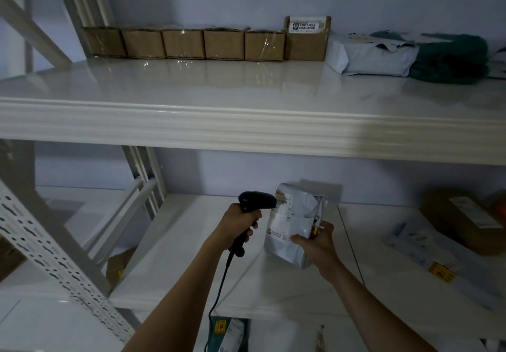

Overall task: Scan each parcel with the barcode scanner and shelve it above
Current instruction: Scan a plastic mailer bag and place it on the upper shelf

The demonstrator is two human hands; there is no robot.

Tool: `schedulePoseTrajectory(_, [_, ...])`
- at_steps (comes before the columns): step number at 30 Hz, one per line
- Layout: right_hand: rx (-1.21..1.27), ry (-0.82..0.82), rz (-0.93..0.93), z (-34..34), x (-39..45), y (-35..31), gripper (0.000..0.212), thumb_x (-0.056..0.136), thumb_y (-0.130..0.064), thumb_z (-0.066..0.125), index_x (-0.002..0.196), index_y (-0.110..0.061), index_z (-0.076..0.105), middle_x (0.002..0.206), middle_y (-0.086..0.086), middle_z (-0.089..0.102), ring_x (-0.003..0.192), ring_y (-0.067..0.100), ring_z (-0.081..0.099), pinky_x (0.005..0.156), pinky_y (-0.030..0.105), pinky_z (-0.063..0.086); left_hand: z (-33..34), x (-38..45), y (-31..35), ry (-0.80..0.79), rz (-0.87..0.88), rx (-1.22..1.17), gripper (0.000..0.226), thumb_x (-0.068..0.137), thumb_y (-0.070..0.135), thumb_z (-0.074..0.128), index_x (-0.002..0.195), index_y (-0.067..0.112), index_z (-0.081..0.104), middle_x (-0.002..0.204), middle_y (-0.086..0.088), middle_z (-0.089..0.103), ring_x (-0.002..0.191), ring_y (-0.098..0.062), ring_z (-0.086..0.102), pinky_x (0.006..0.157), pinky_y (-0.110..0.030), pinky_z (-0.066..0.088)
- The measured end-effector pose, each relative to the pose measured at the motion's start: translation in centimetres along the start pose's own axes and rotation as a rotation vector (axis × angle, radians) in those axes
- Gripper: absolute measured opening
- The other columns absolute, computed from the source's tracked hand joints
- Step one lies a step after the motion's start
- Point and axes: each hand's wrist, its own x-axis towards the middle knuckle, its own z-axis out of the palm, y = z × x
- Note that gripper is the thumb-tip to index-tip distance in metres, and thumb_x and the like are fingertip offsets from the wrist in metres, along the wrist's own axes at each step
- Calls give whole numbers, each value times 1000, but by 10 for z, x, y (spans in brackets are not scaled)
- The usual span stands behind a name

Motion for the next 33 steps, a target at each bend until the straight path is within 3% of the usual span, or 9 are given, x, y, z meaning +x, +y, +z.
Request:
schedulePoseTrajectory(8, [-23,-9,-1,-2,5,1,75,72,-7,86,120,-19,30,119,6,60,107,20,63,84,37,56,4,1,2,6,-31,12,13,76,20,62,74,7,62,63,-7,59,45,-18,46,46,-26,39])
schedulePoseTrajectory(22, [-30,-26,0,-6,9,0,74,74,-6,85,122,-16,30,116,5,60,106,18,64,80,30,53,1,0,9,28,-38,12,12,76,20,62,74,8,61,61,-5,59,44,-16,46,46,-25,40])
schedulePoseTrajectory(27, [-45,-42,-9,-6,13,0,73,75,-6,85,121,-17,29,119,5,56,109,19,62,87,35,53,0,-2,10,18,-40,6,11,76,19,61,72,9,60,61,-5,58,44,-17,46,46,-25,40])
schedulePoseTrajectory(33, [-32,-40,5,-4,14,-2,74,75,-6,85,122,-18,29,117,2,59,104,13,62,81,30,51,-3,-2,9,22,-46,-5,12,77,19,60,79,7,62,63,-6,59,45,-17,46,47,-26,40])
